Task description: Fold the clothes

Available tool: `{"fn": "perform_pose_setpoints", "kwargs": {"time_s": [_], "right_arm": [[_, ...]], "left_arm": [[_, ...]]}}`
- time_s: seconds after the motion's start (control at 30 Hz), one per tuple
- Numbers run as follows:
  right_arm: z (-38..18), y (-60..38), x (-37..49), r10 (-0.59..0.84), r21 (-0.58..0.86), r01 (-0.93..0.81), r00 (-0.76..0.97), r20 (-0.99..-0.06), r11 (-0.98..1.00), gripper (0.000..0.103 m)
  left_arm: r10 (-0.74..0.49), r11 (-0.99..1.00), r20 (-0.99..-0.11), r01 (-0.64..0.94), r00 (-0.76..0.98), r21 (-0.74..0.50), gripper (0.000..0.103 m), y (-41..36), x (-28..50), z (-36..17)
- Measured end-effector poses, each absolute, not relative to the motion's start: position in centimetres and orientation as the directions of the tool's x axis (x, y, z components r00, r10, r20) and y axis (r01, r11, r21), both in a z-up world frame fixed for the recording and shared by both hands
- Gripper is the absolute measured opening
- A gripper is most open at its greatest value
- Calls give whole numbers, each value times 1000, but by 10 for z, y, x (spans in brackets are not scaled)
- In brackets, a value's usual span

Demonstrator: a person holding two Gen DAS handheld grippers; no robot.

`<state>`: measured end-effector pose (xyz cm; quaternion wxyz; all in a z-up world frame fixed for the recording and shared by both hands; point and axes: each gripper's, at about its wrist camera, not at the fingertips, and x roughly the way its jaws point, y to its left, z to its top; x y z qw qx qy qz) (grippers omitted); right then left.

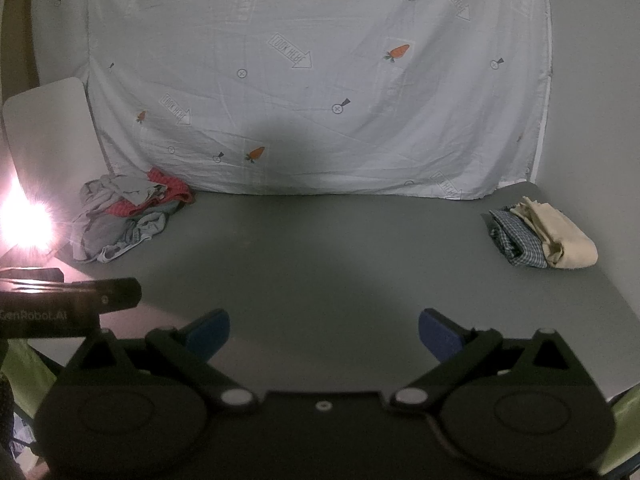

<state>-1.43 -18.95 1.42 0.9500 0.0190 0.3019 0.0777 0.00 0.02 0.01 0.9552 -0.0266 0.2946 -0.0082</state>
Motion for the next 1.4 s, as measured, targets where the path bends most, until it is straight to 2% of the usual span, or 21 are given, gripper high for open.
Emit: {"fn": "perform_pose_setpoints", "kwargs": {"time_s": [1.4], "right_arm": [[10, -188, -16, 164, 86, -140, 803, -573, 986, 102]], "left_arm": [[-23, 998, -563, -16, 826, -63, 103, -1, -5, -6]]}}
